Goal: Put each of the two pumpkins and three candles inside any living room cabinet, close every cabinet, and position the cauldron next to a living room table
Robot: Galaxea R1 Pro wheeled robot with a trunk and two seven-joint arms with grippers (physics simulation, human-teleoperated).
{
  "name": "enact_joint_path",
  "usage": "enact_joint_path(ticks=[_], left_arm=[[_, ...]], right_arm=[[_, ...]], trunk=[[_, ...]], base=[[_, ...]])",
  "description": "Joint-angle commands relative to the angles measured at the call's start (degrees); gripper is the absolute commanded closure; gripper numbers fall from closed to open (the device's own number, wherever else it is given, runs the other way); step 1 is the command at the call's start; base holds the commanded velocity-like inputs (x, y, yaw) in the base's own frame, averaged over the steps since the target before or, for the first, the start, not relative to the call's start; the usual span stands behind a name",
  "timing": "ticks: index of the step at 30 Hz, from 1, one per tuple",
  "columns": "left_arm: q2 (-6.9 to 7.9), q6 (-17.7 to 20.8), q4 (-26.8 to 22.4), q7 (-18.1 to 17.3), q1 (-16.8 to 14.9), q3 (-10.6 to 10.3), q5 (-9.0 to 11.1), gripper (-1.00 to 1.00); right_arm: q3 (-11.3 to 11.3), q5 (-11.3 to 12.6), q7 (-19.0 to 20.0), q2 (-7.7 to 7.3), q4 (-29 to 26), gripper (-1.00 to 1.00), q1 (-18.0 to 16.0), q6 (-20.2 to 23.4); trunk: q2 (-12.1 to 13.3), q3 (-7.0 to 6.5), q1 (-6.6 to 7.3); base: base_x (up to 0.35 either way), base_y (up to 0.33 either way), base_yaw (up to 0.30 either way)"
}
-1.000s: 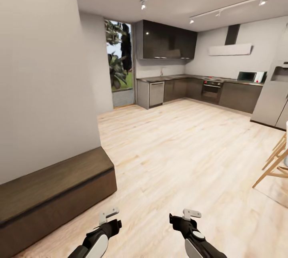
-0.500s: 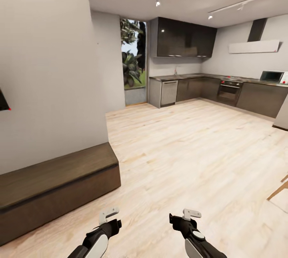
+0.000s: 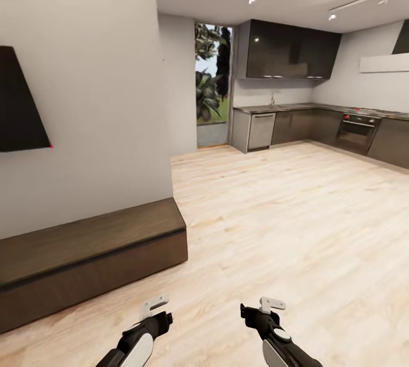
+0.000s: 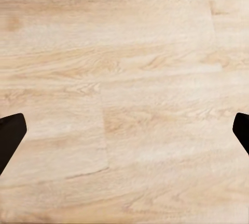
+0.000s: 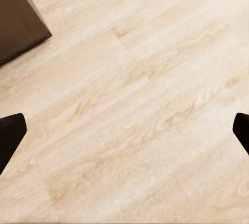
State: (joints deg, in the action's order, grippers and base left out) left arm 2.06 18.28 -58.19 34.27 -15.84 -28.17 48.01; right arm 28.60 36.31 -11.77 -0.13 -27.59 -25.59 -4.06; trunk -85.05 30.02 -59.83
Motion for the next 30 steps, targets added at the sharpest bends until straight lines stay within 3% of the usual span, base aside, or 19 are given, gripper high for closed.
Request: enact_joint_path(ticks=[1,18,30], left_arm=[[0.09,0.1,-0.1,0.4,-0.1,-0.2,0.3,-1.0],[0.05,0.1,-0.1,0.4,-0.1,-0.2,0.4,-1.0],[0.06,0.1,-0.1,0.4,-0.1,-0.2,0.4,-1.0]], right_arm=[[0.5,0.6,-0.4,-0.05,0.0,-1.0,-0.1,-0.3],[0.6,0.6,-0.4,-0.05,0.0,-1.0,-0.1,-0.3],[0.6,0.5,-0.4,-0.05,0.1,-1.0,-0.1,-0.4]], trunk=[[0.0,0.11,0.0],[0.0,0.88,0.0],[0.0,1.5,0.0]], base=[[0.0,0.0,0.245],[0.0,-0.005,0.245],[-0.051,-0.121,0.241]])
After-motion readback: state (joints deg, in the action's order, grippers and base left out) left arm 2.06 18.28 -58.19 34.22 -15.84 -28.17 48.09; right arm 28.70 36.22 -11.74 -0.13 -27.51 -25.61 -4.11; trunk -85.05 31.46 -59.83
